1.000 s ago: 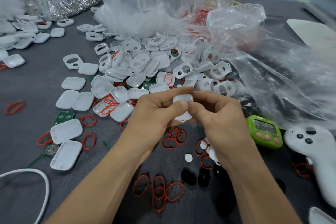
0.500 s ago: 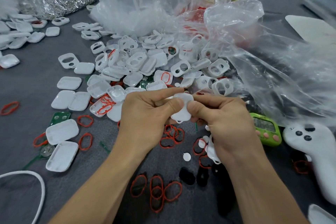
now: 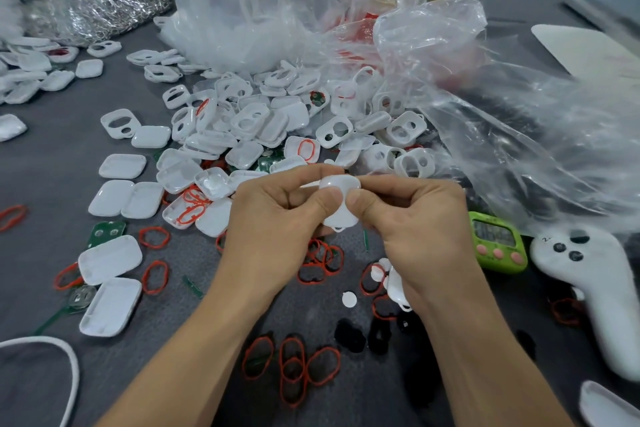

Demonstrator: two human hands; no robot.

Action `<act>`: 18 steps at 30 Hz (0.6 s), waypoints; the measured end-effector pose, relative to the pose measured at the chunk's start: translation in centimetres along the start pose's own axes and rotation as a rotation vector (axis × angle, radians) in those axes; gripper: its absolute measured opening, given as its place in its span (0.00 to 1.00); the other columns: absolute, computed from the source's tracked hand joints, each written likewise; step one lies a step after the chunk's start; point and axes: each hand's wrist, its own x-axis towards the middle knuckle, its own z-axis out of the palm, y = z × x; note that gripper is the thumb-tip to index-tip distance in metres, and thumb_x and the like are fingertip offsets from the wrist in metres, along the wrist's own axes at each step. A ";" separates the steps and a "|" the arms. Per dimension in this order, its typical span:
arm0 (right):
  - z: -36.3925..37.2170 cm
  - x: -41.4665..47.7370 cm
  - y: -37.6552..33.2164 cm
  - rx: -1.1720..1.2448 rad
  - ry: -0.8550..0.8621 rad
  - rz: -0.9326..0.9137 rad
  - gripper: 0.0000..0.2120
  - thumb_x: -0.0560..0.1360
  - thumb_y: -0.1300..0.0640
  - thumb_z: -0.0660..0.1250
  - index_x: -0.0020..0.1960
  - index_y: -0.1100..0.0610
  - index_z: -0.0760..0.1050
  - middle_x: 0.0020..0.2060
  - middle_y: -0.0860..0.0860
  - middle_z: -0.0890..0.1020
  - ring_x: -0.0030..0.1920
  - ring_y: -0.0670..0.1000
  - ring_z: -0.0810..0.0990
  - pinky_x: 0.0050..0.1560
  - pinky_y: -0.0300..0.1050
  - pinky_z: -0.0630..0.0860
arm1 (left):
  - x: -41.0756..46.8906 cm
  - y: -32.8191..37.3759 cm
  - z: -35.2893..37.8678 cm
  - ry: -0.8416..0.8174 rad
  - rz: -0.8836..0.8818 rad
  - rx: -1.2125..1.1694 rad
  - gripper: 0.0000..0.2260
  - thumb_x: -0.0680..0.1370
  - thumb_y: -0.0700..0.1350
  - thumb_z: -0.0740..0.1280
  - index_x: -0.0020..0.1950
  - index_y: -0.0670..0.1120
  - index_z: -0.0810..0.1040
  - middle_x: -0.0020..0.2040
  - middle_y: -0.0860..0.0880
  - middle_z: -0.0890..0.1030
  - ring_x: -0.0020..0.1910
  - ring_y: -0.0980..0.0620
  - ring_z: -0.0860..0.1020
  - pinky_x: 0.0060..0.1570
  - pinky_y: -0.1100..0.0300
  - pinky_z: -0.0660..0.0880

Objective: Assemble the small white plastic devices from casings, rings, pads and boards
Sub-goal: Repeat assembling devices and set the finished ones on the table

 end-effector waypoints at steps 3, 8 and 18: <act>0.0 0.0 -0.2 0.034 0.037 -0.022 0.06 0.70 0.55 0.78 0.45 0.45 0.88 0.36 0.46 0.88 0.35 0.44 0.85 0.41 0.40 0.78 | 0.1 0.0 -0.3 -0.034 -0.010 0.047 0.16 0.71 0.42 0.74 0.57 0.57 0.86 0.41 0.48 0.88 0.40 0.50 0.86 0.45 0.52 0.84; -0.6 0.1 -0.6 0.040 -0.082 0.074 0.08 0.77 0.61 0.74 0.46 0.48 0.86 0.37 0.52 0.88 0.35 0.49 0.85 0.38 0.39 0.80 | 0.2 -0.1 -0.5 -0.002 -0.031 0.071 0.17 0.69 0.43 0.75 0.55 0.58 0.86 0.41 0.46 0.88 0.42 0.41 0.87 0.51 0.41 0.84; -0.5 0.2 0.2 0.028 -0.154 0.081 0.19 0.66 0.63 0.75 0.42 0.38 0.86 0.36 0.53 0.88 0.34 0.57 0.88 0.44 0.52 0.84 | 0.1 -0.6 -0.2 0.091 -0.074 0.065 0.17 0.64 0.40 0.75 0.47 0.60 0.88 0.37 0.45 0.87 0.36 0.42 0.86 0.45 0.40 0.85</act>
